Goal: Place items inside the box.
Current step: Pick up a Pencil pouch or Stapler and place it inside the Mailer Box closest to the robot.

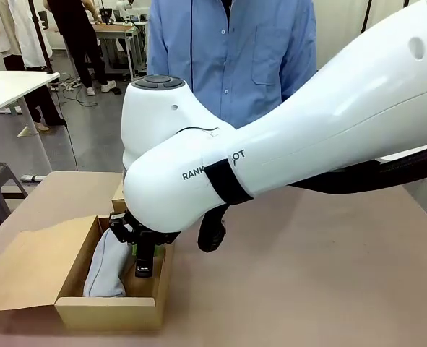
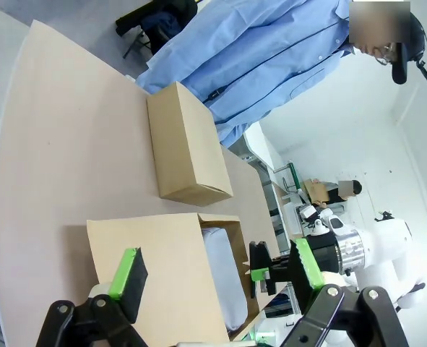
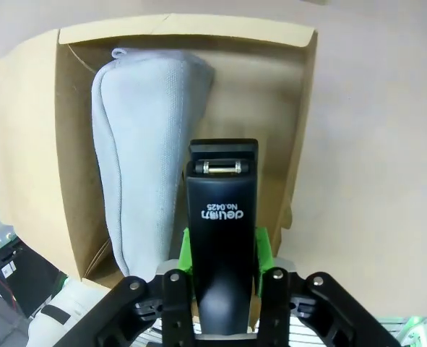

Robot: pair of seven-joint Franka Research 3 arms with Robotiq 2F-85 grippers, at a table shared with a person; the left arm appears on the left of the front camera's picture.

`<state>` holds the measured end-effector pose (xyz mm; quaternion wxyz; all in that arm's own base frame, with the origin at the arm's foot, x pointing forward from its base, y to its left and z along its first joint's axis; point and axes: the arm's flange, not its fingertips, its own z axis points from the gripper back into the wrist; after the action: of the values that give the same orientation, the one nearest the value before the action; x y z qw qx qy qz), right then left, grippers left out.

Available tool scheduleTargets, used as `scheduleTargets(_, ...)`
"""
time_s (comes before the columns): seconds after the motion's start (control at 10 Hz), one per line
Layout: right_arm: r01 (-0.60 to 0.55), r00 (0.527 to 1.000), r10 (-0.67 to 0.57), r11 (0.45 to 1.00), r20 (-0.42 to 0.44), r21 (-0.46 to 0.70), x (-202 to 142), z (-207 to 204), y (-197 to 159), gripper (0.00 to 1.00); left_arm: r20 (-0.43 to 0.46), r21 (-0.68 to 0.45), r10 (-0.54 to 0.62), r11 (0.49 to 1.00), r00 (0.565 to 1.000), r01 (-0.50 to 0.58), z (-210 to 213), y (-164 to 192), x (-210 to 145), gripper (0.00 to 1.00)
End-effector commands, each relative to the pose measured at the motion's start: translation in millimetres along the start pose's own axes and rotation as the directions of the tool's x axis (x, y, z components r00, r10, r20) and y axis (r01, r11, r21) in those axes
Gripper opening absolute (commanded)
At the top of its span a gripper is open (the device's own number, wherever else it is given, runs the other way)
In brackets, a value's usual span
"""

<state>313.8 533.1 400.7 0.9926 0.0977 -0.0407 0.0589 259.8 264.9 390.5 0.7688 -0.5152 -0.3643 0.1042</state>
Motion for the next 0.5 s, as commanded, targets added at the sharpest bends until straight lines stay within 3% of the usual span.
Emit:
scheduleTargets(0.0,0.039,0.999,-0.04,0.999,0.011,0.011,-4.3,-1.9,7.4,0.37,0.017,-0.019,-0.02,1.0,1.0,0.021,-1.1,-1.5,0.9,1.0)
scheduleTargets(0.1,0.045,0.999,-0.045,0.999,0.007,0.024,-4.6,-1.0,7.7,0.55,0.017,-0.019,-0.02,1.0,1.0,0.021,-1.1,-1.5,0.9,1.0)
scheduleTargets(0.2,0.047,0.999,-0.048,0.998,0.009,0.028,-5.2,-0.4,7.2,0.96,0.017,-0.019,-0.02,1.0,1.0,0.021,-1.1,-1.5,0.9,1.0)
scheduleTargets(0.4,0.058,0.998,-0.059,0.998,0.016,0.038,-5.4,-0.9,7.1,1.0,0.017,-0.019,-0.02,1.0,1.0,0.021,-1.1,-1.5,0.9,1.0)
